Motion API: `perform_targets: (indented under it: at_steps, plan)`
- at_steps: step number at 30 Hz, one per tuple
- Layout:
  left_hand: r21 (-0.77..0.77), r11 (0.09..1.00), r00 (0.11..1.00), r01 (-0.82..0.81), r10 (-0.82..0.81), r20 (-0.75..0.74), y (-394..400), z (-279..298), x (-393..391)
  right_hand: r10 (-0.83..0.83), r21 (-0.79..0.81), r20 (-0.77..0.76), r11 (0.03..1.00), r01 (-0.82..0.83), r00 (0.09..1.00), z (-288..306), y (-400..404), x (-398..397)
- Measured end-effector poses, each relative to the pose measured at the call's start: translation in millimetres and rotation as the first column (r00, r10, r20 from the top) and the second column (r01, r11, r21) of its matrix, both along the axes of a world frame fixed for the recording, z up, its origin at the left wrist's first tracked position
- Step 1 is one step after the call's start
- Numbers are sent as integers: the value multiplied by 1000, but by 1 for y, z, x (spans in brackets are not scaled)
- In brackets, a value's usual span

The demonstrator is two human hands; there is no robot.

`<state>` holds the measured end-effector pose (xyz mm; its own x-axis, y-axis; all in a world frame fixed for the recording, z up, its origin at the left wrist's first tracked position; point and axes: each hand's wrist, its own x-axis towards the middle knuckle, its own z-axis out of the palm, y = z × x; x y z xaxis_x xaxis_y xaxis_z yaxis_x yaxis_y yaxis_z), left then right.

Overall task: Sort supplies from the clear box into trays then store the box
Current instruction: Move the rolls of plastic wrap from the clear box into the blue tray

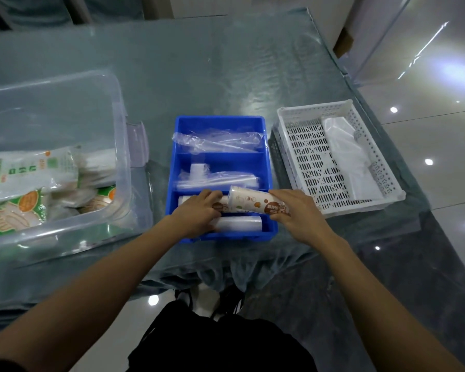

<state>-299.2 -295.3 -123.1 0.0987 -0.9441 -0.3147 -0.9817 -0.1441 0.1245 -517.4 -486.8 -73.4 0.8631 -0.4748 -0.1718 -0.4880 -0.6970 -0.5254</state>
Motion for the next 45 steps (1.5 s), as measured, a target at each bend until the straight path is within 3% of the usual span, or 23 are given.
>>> perform_targets:
  at_steps: [6, 15, 22, 29, 35, 40, 45]
  plan:
    - [22, 1000, 1000, -15, 15, 11, 3, -12, 0, -18, 10, 19, 1000, 18, 1000, -1, 2, -2]
    - [8, 994, 989, -108, 108, -97, 13, -2, -1, -51, 13, 38, 999, 50, 998, 2, -2, -11]
    - [-74, 990, 988, -121, 114, -102, 11, 12, 2, -50, 14, 48, 999, 49, 998, 7, 1, -14]
    - [-116, 952, 908, -284, 229, -350, 14, 18, 19, -37, -17, 71, 999, 38, 997, 7, 6, -14]
    - [-210, 832, 815, -514, 397, -422, 5, 33, 40, 40, -42, 59, 998, -37, 997, 7, 23, -1]
    - [-241, 788, 784, -567, 427, -450, 1, 41, 44, 204, -117, 15, 973, -201, 979, -8, 44, 36]
    - [-226, 792, 785, -567, 438, -438, 7, 44, 45, 268, -134, -60, 952, -274, 962, -24, 62, 68]
